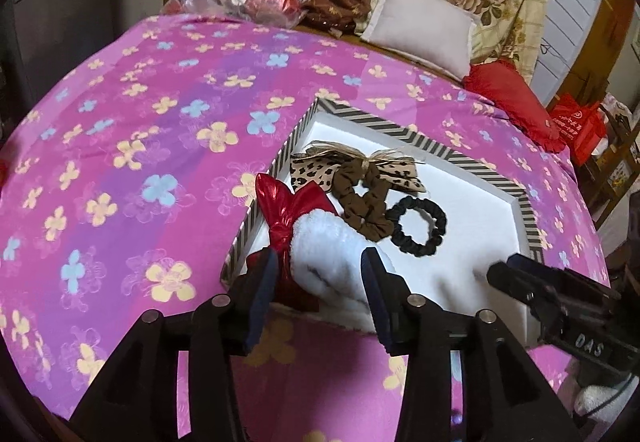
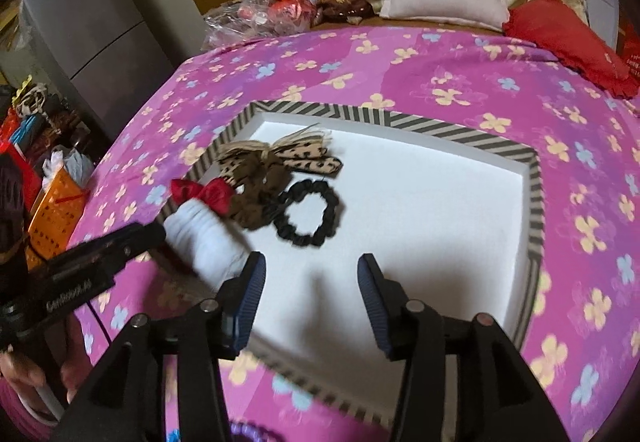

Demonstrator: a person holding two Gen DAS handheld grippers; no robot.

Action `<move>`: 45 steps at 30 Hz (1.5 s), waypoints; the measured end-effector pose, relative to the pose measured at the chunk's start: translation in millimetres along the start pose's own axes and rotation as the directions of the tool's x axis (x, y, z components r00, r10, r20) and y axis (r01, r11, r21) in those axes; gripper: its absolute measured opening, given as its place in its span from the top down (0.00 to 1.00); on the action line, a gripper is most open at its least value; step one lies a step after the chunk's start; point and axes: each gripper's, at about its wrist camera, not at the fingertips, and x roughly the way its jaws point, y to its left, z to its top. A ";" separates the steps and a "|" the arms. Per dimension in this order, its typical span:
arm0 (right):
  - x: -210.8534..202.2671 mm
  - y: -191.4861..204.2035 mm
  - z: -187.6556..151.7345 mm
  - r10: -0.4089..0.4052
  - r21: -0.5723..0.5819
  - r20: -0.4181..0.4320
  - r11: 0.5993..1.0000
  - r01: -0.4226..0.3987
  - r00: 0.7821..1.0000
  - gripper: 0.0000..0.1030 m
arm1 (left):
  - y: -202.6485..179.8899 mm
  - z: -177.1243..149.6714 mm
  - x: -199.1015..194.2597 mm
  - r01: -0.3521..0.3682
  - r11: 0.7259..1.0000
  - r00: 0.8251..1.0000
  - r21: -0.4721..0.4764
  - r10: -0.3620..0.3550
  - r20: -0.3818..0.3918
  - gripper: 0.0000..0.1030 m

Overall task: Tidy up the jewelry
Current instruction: 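Lower the white scrunchie into the tray and open the left gripper, then move both tools back toward the beaded bracelets and blue box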

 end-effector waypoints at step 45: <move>-74.9 20.5 -140.3 -0.007 -0.031 -0.019 1.000 0.006 1.000 0.49 | -10.6 -110.6 -64.5 0.010 0.998 0.998 0.068 -0.006 -0.064 0.63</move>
